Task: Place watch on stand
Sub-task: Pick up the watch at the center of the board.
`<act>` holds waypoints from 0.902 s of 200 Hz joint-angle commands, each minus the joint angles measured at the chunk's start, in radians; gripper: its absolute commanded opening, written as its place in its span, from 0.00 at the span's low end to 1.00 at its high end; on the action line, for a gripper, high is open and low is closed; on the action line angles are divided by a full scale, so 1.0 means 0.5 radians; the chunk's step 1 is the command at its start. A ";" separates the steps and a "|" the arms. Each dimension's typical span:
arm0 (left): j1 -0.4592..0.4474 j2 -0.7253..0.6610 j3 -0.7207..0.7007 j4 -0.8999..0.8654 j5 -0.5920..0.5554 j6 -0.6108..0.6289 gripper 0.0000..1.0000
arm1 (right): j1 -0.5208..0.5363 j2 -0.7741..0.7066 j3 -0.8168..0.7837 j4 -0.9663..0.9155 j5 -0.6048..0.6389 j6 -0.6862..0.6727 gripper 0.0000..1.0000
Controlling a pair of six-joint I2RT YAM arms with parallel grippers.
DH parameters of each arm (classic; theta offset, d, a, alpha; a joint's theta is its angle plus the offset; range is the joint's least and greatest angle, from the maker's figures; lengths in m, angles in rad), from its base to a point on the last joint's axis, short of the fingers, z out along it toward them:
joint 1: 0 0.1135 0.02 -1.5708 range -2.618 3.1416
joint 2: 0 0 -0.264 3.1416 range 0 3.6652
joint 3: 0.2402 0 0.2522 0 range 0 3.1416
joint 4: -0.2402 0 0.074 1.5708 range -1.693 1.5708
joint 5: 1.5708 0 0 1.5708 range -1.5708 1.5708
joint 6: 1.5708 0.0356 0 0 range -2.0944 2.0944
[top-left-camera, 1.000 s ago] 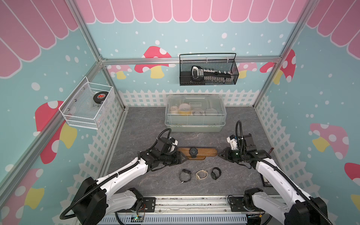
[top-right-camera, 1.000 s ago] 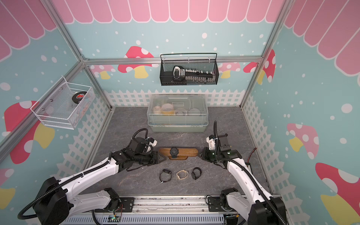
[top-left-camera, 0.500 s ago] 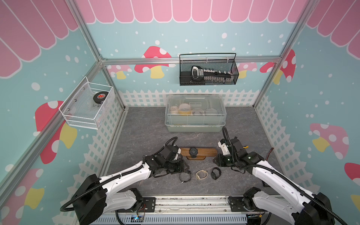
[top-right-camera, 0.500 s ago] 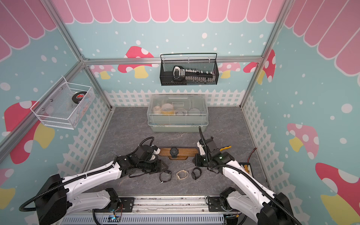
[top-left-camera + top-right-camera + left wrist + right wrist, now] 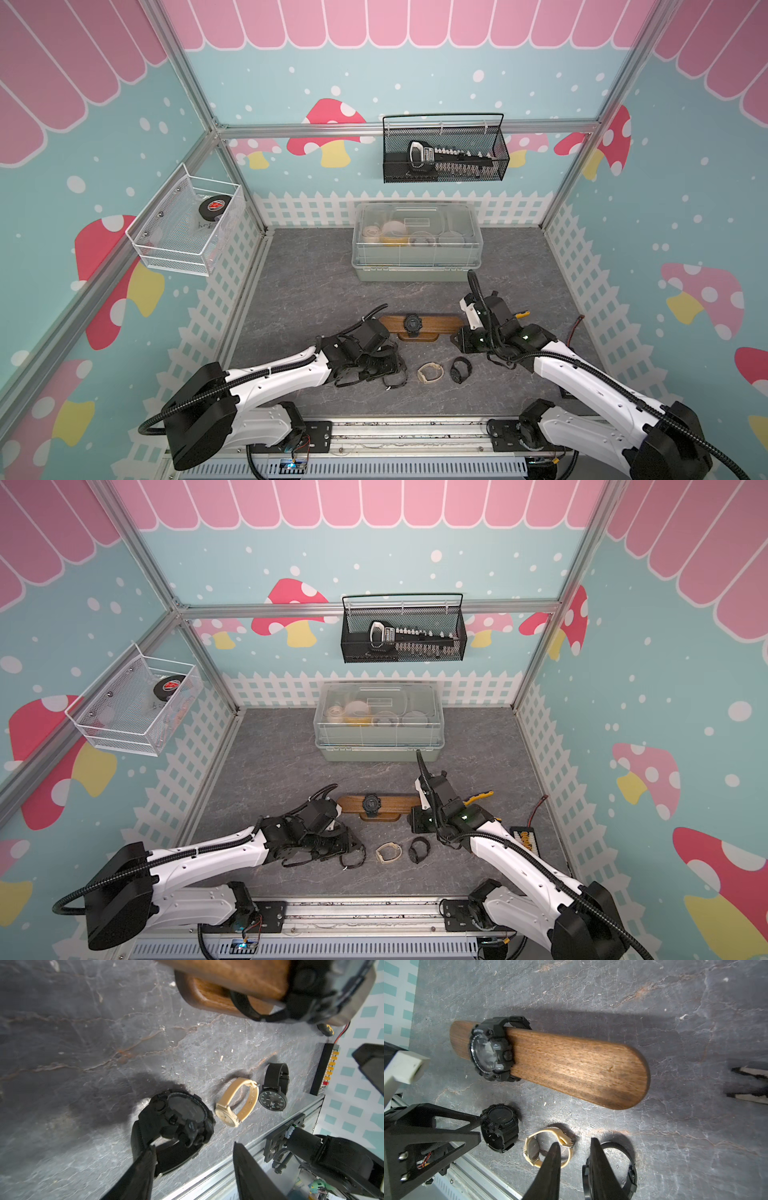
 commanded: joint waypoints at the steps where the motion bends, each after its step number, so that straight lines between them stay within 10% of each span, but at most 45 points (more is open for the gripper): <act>1: -0.014 0.062 0.053 0.021 -0.053 -0.123 0.61 | 0.023 -0.032 0.010 0.029 0.073 -0.022 0.24; 114: -0.041 0.409 0.253 0.036 -0.062 -0.127 0.56 | 0.033 0.078 -0.021 0.096 0.050 -0.163 0.24; 180: -0.040 0.507 0.354 -0.031 -0.058 -0.065 0.32 | 0.032 0.110 -0.023 0.124 0.034 -0.193 0.24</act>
